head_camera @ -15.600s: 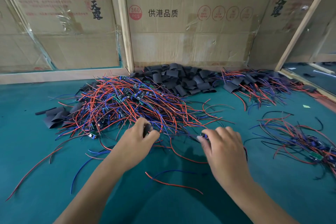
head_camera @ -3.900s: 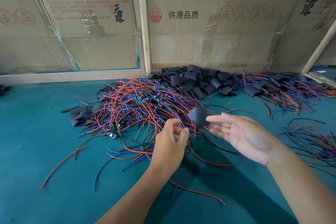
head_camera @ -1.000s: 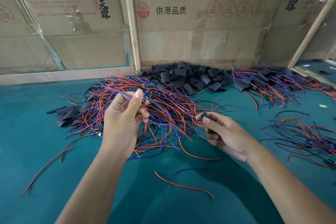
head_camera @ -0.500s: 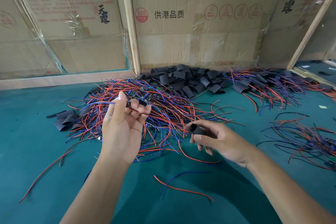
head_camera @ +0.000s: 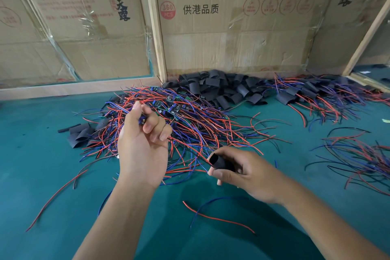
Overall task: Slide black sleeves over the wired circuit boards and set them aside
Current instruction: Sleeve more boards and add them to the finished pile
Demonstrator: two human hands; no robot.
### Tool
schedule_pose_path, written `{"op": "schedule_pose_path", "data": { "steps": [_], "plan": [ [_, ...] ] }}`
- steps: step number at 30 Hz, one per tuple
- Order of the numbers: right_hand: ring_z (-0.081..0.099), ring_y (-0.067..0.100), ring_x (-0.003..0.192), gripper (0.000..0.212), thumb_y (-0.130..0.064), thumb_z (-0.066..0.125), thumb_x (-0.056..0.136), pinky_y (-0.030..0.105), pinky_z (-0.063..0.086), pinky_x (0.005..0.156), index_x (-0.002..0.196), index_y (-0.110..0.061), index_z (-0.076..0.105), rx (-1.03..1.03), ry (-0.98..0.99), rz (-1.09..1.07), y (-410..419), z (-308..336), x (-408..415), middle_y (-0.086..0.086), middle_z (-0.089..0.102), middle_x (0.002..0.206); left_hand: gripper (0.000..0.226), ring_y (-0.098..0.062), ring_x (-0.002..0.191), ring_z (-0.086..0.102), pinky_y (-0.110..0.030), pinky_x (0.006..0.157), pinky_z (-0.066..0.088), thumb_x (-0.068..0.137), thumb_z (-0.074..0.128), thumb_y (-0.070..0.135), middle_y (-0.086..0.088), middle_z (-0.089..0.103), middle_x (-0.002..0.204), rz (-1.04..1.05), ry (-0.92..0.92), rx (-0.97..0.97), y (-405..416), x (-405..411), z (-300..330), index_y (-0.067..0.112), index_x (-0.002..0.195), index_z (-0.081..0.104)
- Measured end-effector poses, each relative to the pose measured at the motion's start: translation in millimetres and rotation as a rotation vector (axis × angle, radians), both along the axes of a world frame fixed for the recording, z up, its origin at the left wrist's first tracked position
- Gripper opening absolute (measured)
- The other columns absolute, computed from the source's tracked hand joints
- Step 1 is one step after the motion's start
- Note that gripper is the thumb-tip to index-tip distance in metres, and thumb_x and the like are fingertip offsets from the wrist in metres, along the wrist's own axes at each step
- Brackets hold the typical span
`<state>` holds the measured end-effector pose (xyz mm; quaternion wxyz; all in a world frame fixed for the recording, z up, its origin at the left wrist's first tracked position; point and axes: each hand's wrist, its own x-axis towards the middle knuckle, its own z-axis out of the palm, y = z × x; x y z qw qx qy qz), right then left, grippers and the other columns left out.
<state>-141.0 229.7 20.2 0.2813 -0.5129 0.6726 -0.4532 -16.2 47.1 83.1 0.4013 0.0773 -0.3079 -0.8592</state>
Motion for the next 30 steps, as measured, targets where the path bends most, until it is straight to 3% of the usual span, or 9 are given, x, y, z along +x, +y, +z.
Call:
{"op": "schedule_pose_path", "data": {
  "steps": [5,14,22,27,30],
  "plan": [
    [0.061,0.041,0.095,0.025,-0.053,0.063,0.091,0.059,0.049,0.084,0.111,-0.038,0.059,0.007,0.03,0.039,0,7,8,0.007,0.067,0.108,0.026,-0.011,0.051,0.019,-0.021,0.045,0.03,0.101,0.045,0.025,0.007,0.026,0.06,-0.009,0.024,-0.017,0,2,3,0.019,0.077,0.05],
    [0.063,0.026,0.106,0.024,-0.036,0.067,0.094,0.05,0.047,0.099,0.117,-0.033,0.06,0.003,-0.026,0.095,3,15,11,0.002,0.066,0.116,0.029,-0.013,0.051,0.02,-0.022,0.045,0.03,0.102,0.043,0.023,0.006,0.025,0.06,0.036,-0.039,-0.093,4,2,3,0.018,0.074,0.05],
    [0.062,0.03,0.107,0.026,-0.028,0.069,0.093,0.051,0.047,0.101,0.118,-0.029,0.062,0.039,-0.096,0.143,5,19,13,0.007,0.066,0.117,0.03,-0.01,0.048,0.021,-0.021,0.045,0.028,0.101,0.04,0.023,0.007,0.026,0.058,0.017,-0.019,-0.181,4,6,5,0.019,0.074,0.05],
    [0.064,0.013,0.107,0.034,-0.018,0.067,0.093,0.029,0.049,0.096,0.127,-0.018,0.06,0.012,-0.24,0.171,7,20,13,0.004,0.07,0.118,0.031,-0.01,0.048,0.02,-0.021,0.044,0.028,0.102,0.039,0.024,0.007,0.025,0.058,-0.015,-0.012,-0.191,4,8,7,0.018,0.073,0.051],
    [0.064,0.013,0.109,0.036,-0.024,0.067,0.092,0.027,0.047,0.095,0.127,-0.02,0.061,0.002,-0.266,0.161,7,19,11,0.004,0.07,0.118,0.032,-0.011,0.049,0.02,-0.021,0.045,0.028,0.102,0.039,0.024,0.006,0.024,0.059,-0.017,-0.017,-0.192,6,8,7,0.018,0.073,0.05]
  ]
}}
